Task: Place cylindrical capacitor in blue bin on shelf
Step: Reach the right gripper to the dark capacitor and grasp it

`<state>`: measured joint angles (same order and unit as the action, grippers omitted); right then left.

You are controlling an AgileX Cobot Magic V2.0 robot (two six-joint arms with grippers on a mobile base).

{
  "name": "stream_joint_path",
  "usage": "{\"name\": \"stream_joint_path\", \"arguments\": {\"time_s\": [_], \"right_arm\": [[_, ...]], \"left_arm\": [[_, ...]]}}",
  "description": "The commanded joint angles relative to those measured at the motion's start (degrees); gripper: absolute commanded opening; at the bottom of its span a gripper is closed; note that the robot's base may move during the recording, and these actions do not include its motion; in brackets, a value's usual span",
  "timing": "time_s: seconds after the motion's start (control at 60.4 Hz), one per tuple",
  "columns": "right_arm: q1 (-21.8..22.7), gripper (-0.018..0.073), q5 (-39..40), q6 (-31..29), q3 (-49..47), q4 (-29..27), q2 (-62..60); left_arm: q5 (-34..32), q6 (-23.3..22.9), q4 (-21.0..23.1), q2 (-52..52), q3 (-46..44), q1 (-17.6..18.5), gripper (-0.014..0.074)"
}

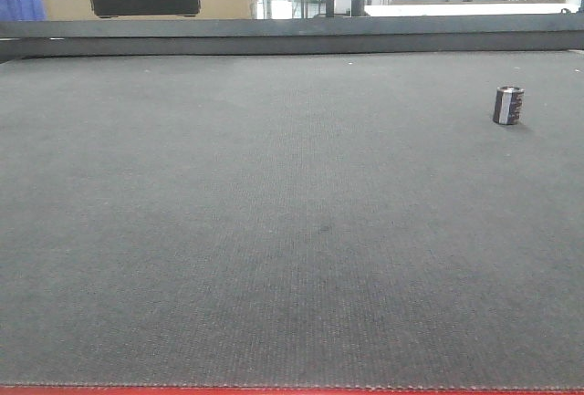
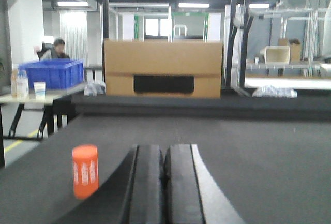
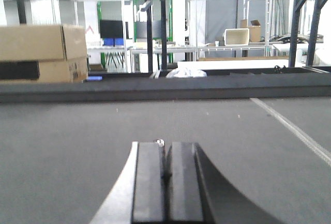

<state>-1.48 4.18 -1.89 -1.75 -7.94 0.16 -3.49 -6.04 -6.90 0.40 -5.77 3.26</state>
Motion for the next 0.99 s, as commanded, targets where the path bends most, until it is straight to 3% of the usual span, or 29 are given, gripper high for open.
{"name": "stream_joint_path", "arguments": {"time_s": [0.0,0.166,0.232,0.281,0.397,0.497,0.546,0.695,0.861,0.977], "right_arm": [[0.3,-0.0162,0.5,-0.2,-5.8,-1.5,-0.2],[0.3,-0.0155,-12.8,-0.2,-20.1,-1.5,2.4],[0.3,-0.0083,-14.1,-0.2,-24.2,-1.5,5.5],[0.3,0.0025,-14.1,-0.2,-27.1,-1.5,8.3],[0.3,0.0383,-14.2,-0.2,-31.3,-1.5,16.2],[0.3,0.0567,-13.9,-0.2,-33.4,-1.1,22.9],[0.3,0.057,-10.6,-0.2,-33.7,-1.0,28.6],[0.3,0.057,-2.4,-0.2,-33.7,-1.0,40.3],[0.3,0.057,4.3,-0.2,-33.7,-0.7,56.8],[0.1,0.057,13.2,-0.2,-33.7,3.1,67.2]], "left_arm": [[3.5,0.1,0.1,1.6,-6.9,-0.1,-0.0111],[16.6,0.1,0.1,9.2,-20.9,-0.1,-0.0108],[19.2,0.1,0.1,12.1,-24.4,-0.1,-0.0069],[19.8,0.1,0.1,14.6,-26.8,-0.1,-0.0012],[20.1,0.1,0.1,20.2,-30.4,-0.1,0.0179],[20.1,0.1,0.4,23.9,-31.4,-0.1,0.0351],[20.1,0.1,0.9,26.4,-31.6,-0.1,0.0458],[20.2,0.1,2.1,28.0,-31.6,1.2,0.06],[20.2,0.1,2.2,28.0,-31.6,2.1,0.0603],[20.2,0.1,2.2,28.0,-31.6,2.2,0.0602]]}}
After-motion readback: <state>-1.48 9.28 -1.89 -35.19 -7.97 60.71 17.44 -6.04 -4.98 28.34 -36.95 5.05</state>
